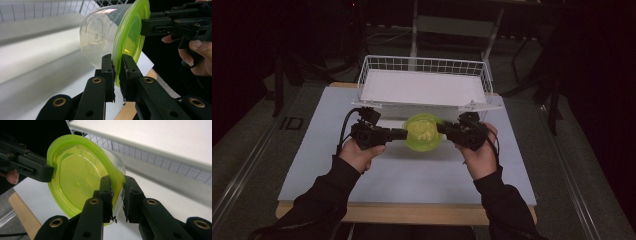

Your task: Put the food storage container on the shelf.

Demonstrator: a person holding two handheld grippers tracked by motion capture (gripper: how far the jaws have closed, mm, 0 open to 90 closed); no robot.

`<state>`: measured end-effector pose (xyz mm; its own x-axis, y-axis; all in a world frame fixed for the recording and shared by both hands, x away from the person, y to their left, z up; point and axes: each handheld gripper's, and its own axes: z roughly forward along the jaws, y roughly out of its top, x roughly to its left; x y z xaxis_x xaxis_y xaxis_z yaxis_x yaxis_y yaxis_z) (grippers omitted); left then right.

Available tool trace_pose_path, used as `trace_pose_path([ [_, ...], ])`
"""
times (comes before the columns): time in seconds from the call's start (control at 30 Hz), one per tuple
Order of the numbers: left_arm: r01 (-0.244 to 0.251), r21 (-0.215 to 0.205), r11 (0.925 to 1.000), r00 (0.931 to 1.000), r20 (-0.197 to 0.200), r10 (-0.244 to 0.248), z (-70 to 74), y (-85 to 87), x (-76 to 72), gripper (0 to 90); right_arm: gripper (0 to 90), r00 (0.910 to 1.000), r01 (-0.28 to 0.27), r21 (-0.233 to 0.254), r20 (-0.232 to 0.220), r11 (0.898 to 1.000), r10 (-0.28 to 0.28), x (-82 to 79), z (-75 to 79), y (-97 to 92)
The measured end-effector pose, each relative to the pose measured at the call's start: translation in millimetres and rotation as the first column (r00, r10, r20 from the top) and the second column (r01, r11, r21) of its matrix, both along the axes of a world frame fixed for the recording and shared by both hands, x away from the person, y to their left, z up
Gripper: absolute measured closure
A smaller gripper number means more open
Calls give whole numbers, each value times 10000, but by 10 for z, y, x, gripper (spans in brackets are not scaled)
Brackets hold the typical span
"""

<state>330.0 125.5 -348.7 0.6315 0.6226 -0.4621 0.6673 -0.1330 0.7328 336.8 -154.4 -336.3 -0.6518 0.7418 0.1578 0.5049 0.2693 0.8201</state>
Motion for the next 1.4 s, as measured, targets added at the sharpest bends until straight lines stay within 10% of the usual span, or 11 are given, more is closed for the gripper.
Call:
trace_pose_path([
  [0.8,-647,-2,9979,9979,-102,647,492,-4,537,835,780,9982,362,-27,-468,9993,-363,625,468,82],
  [1.4,-1141,-52,9935,9918,-581,1136,469,-15,929,834,779,9857,1332,-763,-940,9881,-1401,994,528,209],
])
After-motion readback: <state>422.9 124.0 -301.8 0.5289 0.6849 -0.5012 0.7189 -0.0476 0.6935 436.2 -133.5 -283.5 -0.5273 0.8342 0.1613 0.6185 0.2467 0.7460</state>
